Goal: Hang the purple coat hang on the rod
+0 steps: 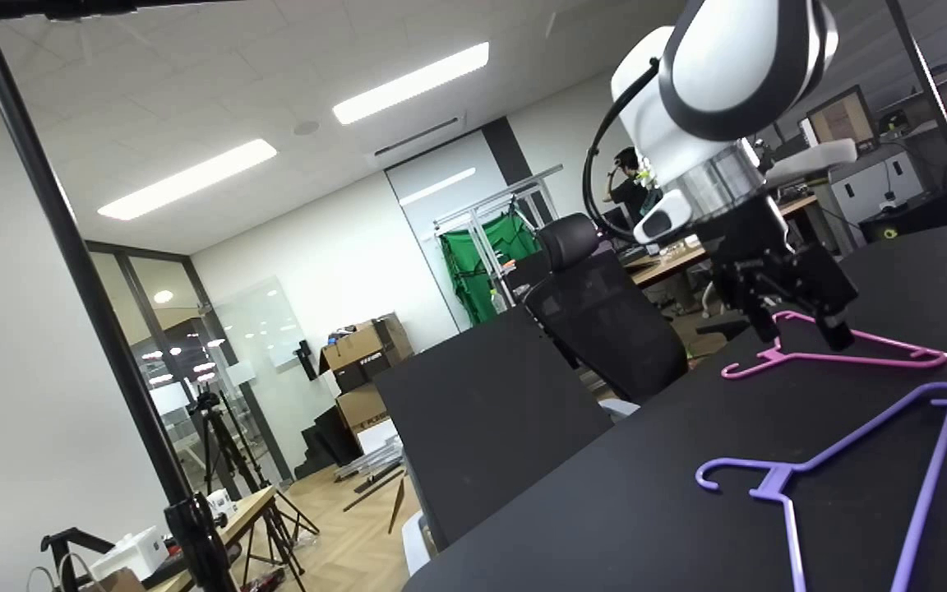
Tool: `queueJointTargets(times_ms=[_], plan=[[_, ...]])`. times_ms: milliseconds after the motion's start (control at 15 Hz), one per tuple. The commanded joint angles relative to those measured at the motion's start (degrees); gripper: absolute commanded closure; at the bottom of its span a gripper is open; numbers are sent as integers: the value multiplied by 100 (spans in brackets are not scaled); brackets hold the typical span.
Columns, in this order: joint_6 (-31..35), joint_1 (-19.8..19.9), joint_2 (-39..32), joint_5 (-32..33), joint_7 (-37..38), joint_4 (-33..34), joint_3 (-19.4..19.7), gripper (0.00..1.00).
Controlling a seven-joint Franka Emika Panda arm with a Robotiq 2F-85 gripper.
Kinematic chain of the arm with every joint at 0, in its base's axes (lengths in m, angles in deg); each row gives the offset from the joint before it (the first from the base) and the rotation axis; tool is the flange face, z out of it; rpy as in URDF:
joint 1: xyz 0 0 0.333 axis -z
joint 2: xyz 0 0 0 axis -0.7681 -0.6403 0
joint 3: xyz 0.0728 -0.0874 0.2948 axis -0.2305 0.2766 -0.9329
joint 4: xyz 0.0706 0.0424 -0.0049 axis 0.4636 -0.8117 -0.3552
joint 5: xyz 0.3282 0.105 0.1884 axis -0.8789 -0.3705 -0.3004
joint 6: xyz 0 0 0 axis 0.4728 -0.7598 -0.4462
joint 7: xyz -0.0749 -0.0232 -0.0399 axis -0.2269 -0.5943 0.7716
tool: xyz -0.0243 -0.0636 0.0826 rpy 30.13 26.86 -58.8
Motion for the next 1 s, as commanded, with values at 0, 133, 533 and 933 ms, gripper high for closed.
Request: queueJointTargets(times_ms=[0, 133, 533, 933], plan=[[-198, -115, -1013, 27, -35, 1077, -135, 0], [-302, -162, -1386, 7, -37, 1435, -185, 0], [-651, -375, -2009, 5, 219, 2144, -174, 33], [-931, -471, -2191, -9, 275, 2504, -178, 75]])
